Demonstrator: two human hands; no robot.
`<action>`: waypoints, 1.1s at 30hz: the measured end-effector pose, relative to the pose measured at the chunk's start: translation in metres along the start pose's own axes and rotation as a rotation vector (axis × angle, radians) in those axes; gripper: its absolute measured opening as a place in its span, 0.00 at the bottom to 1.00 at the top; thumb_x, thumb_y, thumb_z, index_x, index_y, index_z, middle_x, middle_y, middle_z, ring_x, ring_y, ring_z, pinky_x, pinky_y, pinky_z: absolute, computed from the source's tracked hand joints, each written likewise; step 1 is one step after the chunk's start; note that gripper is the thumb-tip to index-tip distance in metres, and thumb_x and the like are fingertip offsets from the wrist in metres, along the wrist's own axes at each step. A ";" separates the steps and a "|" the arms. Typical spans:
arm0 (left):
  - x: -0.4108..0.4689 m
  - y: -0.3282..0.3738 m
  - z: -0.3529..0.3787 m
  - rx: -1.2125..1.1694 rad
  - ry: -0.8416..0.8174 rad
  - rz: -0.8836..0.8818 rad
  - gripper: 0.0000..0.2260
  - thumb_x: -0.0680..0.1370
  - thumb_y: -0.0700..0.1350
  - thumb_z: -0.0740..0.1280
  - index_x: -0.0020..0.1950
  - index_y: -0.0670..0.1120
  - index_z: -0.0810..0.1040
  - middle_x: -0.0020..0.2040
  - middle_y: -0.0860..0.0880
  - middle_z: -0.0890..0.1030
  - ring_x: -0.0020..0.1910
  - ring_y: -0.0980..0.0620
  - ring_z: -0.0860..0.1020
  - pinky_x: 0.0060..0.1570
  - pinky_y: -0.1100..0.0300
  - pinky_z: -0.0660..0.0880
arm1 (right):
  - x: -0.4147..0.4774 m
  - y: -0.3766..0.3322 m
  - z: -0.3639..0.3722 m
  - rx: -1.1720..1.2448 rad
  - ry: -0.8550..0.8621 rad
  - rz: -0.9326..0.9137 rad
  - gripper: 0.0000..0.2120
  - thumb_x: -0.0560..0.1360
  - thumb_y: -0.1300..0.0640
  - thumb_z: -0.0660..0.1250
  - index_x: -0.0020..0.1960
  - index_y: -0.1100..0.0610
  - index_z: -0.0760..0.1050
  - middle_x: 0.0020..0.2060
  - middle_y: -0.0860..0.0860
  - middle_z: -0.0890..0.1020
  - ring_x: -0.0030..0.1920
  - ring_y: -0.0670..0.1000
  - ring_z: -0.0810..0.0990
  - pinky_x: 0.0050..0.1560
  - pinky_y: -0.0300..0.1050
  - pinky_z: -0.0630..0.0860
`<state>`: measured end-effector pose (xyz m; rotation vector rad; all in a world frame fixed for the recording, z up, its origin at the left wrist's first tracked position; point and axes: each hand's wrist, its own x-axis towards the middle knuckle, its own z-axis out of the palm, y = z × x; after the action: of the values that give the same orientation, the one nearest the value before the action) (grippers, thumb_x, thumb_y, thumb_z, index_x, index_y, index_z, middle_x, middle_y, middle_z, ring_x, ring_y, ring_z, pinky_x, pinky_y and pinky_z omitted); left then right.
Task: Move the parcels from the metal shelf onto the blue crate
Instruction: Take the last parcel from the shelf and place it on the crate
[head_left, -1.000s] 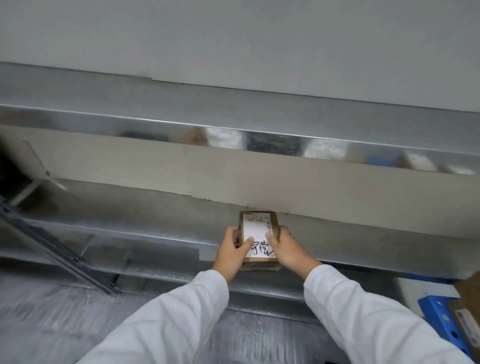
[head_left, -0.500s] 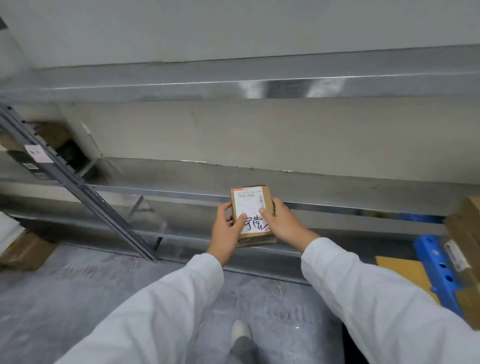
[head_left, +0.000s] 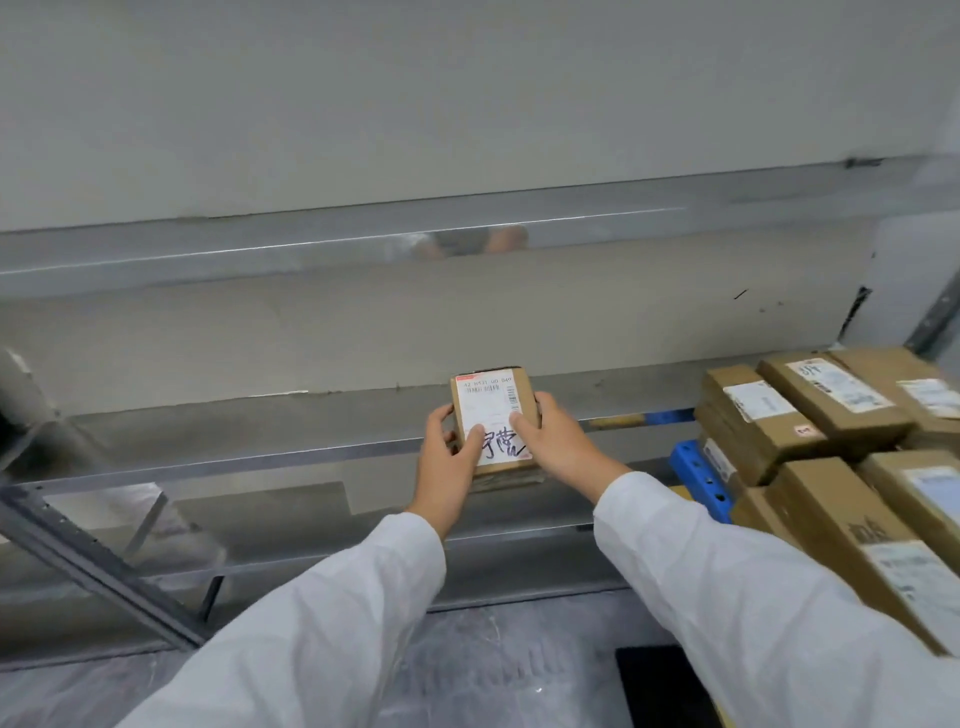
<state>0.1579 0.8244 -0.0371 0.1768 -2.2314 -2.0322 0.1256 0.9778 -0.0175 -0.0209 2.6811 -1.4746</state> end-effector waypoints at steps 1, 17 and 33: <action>-0.002 0.002 0.000 0.003 -0.021 0.008 0.20 0.80 0.46 0.67 0.70 0.52 0.67 0.54 0.53 0.79 0.47 0.61 0.81 0.36 0.72 0.75 | -0.007 -0.001 -0.002 0.004 0.015 0.012 0.15 0.81 0.50 0.59 0.65 0.55 0.67 0.58 0.53 0.79 0.52 0.51 0.81 0.53 0.52 0.80; -0.070 -0.003 0.006 -0.038 -0.430 0.003 0.19 0.80 0.47 0.67 0.67 0.57 0.66 0.57 0.51 0.78 0.49 0.56 0.83 0.38 0.67 0.78 | -0.136 0.013 -0.009 0.023 0.297 0.236 0.17 0.81 0.48 0.59 0.67 0.54 0.65 0.58 0.52 0.78 0.50 0.47 0.82 0.44 0.41 0.80; -0.181 0.022 0.100 -0.012 -0.738 0.062 0.20 0.80 0.48 0.66 0.70 0.56 0.64 0.55 0.56 0.77 0.45 0.60 0.83 0.41 0.62 0.82 | -0.274 0.058 -0.083 -0.040 0.616 0.426 0.22 0.80 0.47 0.58 0.72 0.52 0.62 0.59 0.52 0.76 0.50 0.46 0.81 0.41 0.39 0.81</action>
<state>0.3196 0.9544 -0.0259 -0.7551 -2.5335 -2.3303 0.3935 1.0928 -0.0048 1.0937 2.8644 -1.4523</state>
